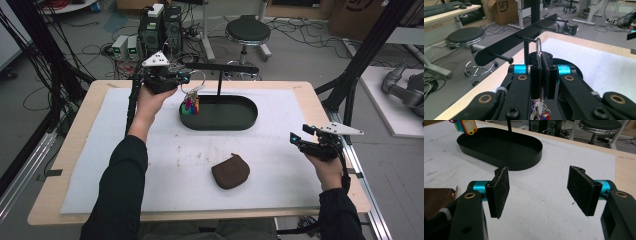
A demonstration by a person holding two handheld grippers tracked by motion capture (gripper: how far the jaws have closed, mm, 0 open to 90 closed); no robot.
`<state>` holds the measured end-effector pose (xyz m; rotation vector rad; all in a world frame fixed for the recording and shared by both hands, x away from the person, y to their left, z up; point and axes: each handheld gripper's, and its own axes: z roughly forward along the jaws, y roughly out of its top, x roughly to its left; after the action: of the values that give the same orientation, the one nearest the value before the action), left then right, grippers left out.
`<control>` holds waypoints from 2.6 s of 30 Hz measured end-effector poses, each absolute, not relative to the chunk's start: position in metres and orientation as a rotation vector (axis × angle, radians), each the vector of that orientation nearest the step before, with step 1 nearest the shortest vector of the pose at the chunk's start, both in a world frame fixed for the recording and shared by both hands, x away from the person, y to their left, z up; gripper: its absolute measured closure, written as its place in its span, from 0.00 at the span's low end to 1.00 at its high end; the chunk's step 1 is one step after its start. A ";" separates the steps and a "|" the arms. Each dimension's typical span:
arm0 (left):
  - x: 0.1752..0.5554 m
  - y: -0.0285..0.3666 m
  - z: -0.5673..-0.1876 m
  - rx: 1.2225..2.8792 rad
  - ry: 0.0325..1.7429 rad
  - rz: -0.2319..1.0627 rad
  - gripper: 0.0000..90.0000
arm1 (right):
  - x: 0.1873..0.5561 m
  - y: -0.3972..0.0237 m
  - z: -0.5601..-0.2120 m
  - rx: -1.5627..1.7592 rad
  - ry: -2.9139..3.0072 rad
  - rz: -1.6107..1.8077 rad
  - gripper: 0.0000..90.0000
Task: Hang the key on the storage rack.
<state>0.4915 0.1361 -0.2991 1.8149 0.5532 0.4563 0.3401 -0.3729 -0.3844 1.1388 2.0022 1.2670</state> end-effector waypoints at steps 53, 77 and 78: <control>0.518 0.141 -0.324 1.786 0.753 0.494 0.94 | 0.340 -0.373 -0.384 1.138 2.005 1.271 0.39; 0.456 0.163 -0.322 1.781 0.766 0.600 0.47 | 0.341 -0.365 -0.385 1.117 2.027 1.256 0.39; 0.451 0.165 -0.322 1.784 0.758 0.603 0.47 | 0.341 -0.364 -0.386 1.116 2.028 1.257 0.39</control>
<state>0.4512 0.1647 -0.3215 1.7838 0.7585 0.6027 0.3414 -0.3635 -0.3857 1.1161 2.0280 1.2571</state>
